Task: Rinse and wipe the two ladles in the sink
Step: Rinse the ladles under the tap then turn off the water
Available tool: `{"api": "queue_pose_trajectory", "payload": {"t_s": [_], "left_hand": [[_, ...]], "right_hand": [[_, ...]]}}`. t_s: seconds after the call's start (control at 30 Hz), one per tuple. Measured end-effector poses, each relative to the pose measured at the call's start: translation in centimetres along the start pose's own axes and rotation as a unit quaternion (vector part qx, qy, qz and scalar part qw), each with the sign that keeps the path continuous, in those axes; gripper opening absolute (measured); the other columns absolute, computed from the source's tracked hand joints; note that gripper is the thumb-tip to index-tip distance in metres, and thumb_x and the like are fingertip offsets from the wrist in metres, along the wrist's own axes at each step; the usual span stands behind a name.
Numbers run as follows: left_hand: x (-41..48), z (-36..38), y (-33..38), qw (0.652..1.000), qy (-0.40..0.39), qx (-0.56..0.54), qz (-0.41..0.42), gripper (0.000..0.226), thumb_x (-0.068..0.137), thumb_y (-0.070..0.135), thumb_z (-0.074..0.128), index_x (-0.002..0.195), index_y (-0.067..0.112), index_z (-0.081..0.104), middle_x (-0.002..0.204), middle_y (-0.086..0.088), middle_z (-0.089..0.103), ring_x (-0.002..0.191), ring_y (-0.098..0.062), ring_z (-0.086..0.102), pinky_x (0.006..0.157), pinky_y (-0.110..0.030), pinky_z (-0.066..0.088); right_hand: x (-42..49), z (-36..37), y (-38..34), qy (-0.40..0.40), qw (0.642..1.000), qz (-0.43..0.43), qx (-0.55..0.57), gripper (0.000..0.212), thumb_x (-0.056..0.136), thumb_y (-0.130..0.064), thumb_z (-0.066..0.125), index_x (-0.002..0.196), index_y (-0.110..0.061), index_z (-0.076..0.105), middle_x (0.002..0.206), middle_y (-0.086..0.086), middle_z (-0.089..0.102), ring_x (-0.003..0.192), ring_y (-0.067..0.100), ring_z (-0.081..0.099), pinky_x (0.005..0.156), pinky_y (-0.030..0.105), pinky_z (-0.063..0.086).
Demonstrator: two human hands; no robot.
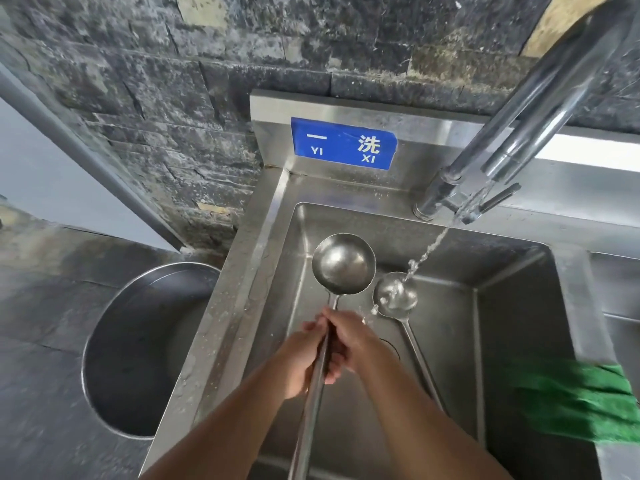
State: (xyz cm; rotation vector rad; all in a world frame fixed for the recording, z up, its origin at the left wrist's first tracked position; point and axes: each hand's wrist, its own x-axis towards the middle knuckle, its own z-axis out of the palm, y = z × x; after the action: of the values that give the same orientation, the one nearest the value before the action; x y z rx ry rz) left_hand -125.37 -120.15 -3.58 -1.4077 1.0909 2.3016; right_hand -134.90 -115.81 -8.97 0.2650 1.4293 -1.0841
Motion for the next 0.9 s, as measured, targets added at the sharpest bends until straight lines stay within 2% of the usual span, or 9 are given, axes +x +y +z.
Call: {"api": "queue_pose_trajectory", "payload": {"t_s": [0.07, 0.13, 0.2, 0.33, 0.5, 0.57, 0.7, 0.77, 0.9], "left_hand": [[-0.8, -0.2, -0.9, 0.998, 0.012, 0.063, -0.013, 0.039, 0.105, 0.036, 0.037, 0.095, 0.004, 0.057, 0.065, -0.013, 0.062, 0.046, -0.019, 0.053, 0.043, -0.026, 0.043], [-1.2, -0.6, -2.3, 0.987, 0.042, 0.154, -0.003, 0.022, 0.104, 0.027, 0.043, 0.114, 0.008, 0.049, 0.074, -0.011, 0.064, 0.044, -0.013, 0.054, 0.042, -0.025, 0.046], [-1.1, -1.6, -3.1, 0.974, 0.073, 0.213, 0.027, 0.023, 0.102, 0.025, 0.051, 0.120, 0.014, 0.044, 0.083, -0.010, 0.064, 0.046, -0.009, 0.054, 0.042, -0.021, 0.046], [-0.5, -2.7, -3.7, 0.976, 0.096, 0.183, 0.066, 0.009, 0.099, 0.015, 0.055, 0.099, 0.009, 0.049, 0.071, -0.007, 0.058, 0.041, -0.012, 0.048, 0.036, -0.024, 0.038], [2.5, -3.1, -5.0, 0.974, 0.152, 0.155, 0.070, 0.011, 0.100, 0.014, 0.051, 0.109, 0.008, 0.051, 0.065, -0.005, 0.053, 0.035, -0.013, 0.042, 0.033, -0.022, 0.032], [3.3, -3.2, -5.4, 0.973, 0.166, 0.146, 0.068, 0.013, 0.101, 0.016, 0.050, 0.112, 0.008, 0.050, 0.065, -0.005, 0.052, 0.034, -0.013, 0.041, 0.033, -0.022, 0.031], [3.9, -3.5, -6.4, 0.959, 0.209, 0.183, 0.064, 0.016, 0.102, 0.026, 0.050, 0.116, 0.018, 0.051, 0.074, -0.006, 0.056, 0.040, -0.010, 0.044, 0.033, -0.020, 0.035], [4.0, -3.8, -6.9, 0.945, 0.244, 0.209, 0.067, 0.017, 0.101, 0.028, 0.050, 0.117, 0.024, 0.051, 0.079, -0.004, 0.060, 0.046, -0.010, 0.049, 0.035, -0.019, 0.038], [4.8, -5.1, -8.0, 0.918, 0.281, 0.268, 0.080, 0.017, 0.099, 0.026, 0.054, 0.115, 0.022, 0.056, 0.087, -0.005, 0.067, 0.062, -0.022, 0.065, 0.049, -0.029, 0.051]], "right_hand": [[0.7, 0.4, -0.5, 0.006, 0.996, -0.001, 0.085, 0.029, 0.099, -0.026, 0.049, 0.079, -0.007, 0.058, 0.065, 0.014, 0.065, 0.054, 0.027, 0.064, 0.040, 0.024, 0.048], [1.8, 0.5, -1.2, 0.027, 0.991, -0.017, 0.127, 0.019, 0.102, -0.014, 0.044, 0.090, -0.002, 0.051, 0.058, 0.016, 0.064, 0.046, 0.026, 0.064, 0.038, 0.029, 0.052], [3.0, 0.9, -1.5, 0.031, 0.990, -0.032, 0.135, 0.015, 0.103, -0.006, 0.040, 0.109, 0.006, 0.047, 0.074, 0.025, 0.066, 0.049, 0.030, 0.067, 0.042, 0.036, 0.058], [4.8, 0.7, -0.1, 0.031, 0.987, -0.014, 0.154, 0.027, 0.097, 0.008, 0.045, 0.122, 0.017, 0.045, 0.115, 0.035, 0.050, 0.077, 0.044, 0.066, 0.057, 0.047, 0.062], [5.8, 0.4, 2.4, -0.021, 0.997, 0.032, 0.066, 0.008, 0.095, 0.003, 0.055, 0.095, 0.010, 0.060, 0.094, 0.029, 0.063, 0.087, 0.039, 0.065, 0.097, 0.054, 0.052], [6.5, 0.5, 2.8, -0.017, 0.998, 0.022, 0.051, 0.014, 0.093, 0.003, 0.057, 0.104, 0.012, 0.059, 0.099, 0.030, 0.064, 0.083, 0.037, 0.065, 0.093, 0.053, 0.054], [7.4, 1.0, 3.2, -0.018, 0.999, 0.019, 0.035, 0.010, 0.094, 0.005, 0.054, 0.103, 0.008, 0.057, 0.095, 0.028, 0.064, 0.073, 0.031, 0.066, 0.064, 0.037, 0.060], [8.0, 1.1, 3.6, -0.022, 0.999, 0.012, 0.029, 0.008, 0.096, 0.007, 0.049, 0.100, 0.006, 0.056, 0.092, 0.026, 0.063, 0.074, 0.030, 0.065, 0.065, 0.038, 0.059], [9.2, 1.5, 4.5, -0.029, 1.000, 0.000, 0.006, 0.020, 0.096, 0.010, 0.043, 0.084, 0.000, 0.054, 0.077, 0.017, 0.061, 0.074, 0.030, 0.065, 0.086, 0.051, 0.056]]}}
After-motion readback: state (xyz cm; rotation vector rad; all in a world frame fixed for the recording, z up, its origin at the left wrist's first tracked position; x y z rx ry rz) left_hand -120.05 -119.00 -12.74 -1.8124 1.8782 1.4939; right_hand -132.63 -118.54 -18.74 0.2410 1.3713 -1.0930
